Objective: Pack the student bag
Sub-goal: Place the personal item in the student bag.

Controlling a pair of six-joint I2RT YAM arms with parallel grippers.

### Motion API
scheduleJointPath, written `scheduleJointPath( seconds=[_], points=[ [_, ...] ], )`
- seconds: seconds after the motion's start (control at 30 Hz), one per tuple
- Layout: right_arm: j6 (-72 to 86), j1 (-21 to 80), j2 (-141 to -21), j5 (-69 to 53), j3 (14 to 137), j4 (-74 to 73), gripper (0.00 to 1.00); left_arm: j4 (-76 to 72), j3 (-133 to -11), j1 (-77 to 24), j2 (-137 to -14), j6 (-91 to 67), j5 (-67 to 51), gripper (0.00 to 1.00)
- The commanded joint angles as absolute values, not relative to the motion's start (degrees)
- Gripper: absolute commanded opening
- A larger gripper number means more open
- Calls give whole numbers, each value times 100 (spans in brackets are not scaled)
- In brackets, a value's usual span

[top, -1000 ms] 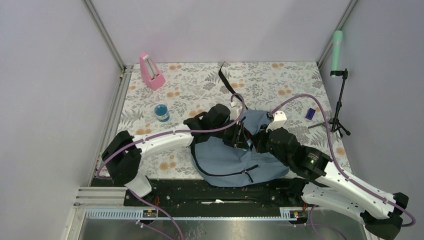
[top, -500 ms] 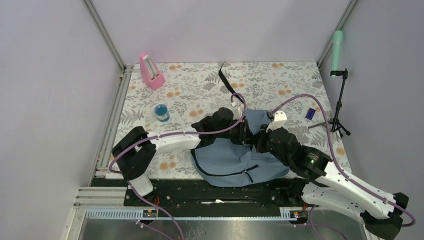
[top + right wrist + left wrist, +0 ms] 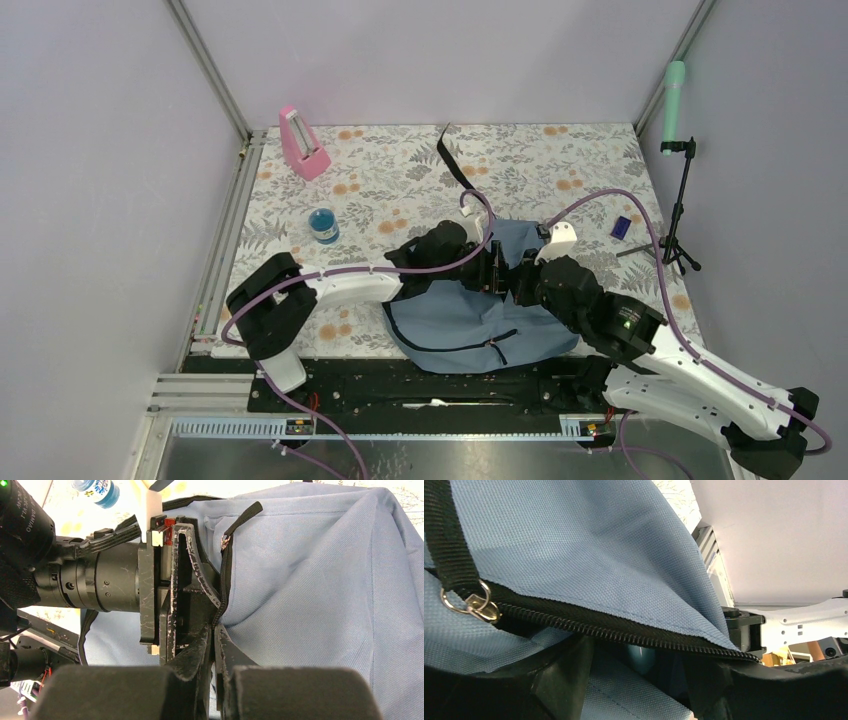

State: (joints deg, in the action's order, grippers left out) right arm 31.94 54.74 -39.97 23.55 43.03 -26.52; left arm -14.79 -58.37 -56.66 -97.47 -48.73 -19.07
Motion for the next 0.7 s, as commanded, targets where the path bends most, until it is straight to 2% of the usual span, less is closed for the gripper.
scheduleJointPath(
  seconds=[0.0, 0.17, 0.43, 0.53, 0.67],
  points=[
    [3378, 5520, -3888, 2205, 4624, -1970, 6, -1908, -5905, -5722, -9460, -4605, -1740, 67],
    [3381, 5520, -3838, 2223, 4593, -1973, 6, -1610, -5747, -5722, -9137, -4225, -1330, 67],
    [3370, 5520, -3787, 2291, 4589, -1977, 6, -1092, -4983, -5722, -7992, -3327, -319, 70],
    [3360, 5520, -3817, 2281, 4597, -1974, 6, -1323, -4506, -5736, -7424, -3248, 350, 72],
    [3373, 5524, -3852, 2285, 4598, -1960, 6, -1230, -4127, -5720, -6709, -3049, 1110, 82]
  ],
)
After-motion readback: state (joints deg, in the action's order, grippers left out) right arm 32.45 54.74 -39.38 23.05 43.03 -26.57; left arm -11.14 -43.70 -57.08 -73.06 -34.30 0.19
